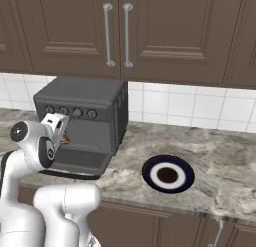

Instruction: Pull the toaster oven rack outwards. Pick up the baguette from the plate and place it on the toaster oven rack. Close the toaster oven door fully and set the temperature to the lowest setting.

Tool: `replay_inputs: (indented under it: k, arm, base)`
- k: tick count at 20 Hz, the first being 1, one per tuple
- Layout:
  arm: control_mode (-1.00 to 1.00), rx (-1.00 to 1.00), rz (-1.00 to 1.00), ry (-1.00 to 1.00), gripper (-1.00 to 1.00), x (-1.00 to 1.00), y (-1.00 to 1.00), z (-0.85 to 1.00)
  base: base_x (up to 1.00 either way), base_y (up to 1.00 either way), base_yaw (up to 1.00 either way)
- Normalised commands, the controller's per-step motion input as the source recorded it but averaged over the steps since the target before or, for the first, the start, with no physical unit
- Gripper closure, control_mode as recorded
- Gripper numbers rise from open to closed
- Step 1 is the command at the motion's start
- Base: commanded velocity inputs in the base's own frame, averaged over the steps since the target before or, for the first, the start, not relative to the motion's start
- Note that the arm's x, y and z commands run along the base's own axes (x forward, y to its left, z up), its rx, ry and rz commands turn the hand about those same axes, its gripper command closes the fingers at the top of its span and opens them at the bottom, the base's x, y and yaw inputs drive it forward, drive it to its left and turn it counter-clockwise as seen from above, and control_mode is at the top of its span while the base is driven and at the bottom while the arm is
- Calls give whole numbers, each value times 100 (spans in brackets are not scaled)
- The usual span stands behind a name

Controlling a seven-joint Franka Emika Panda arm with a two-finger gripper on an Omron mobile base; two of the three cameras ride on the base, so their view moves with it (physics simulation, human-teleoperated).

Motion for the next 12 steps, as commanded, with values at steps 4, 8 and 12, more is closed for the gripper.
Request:
replay_inputs:
  k: [4,8,12]
  arm:
    - [-100,0,0,0,100,29,2,-17]
    - [-100,0,0,-1,100,30,3,-8]
    - [-100,-1,0,0,100,28,3,-17]
  base:
    - [0,0,0]
    - [0,0,0]
    - [0,0,0]
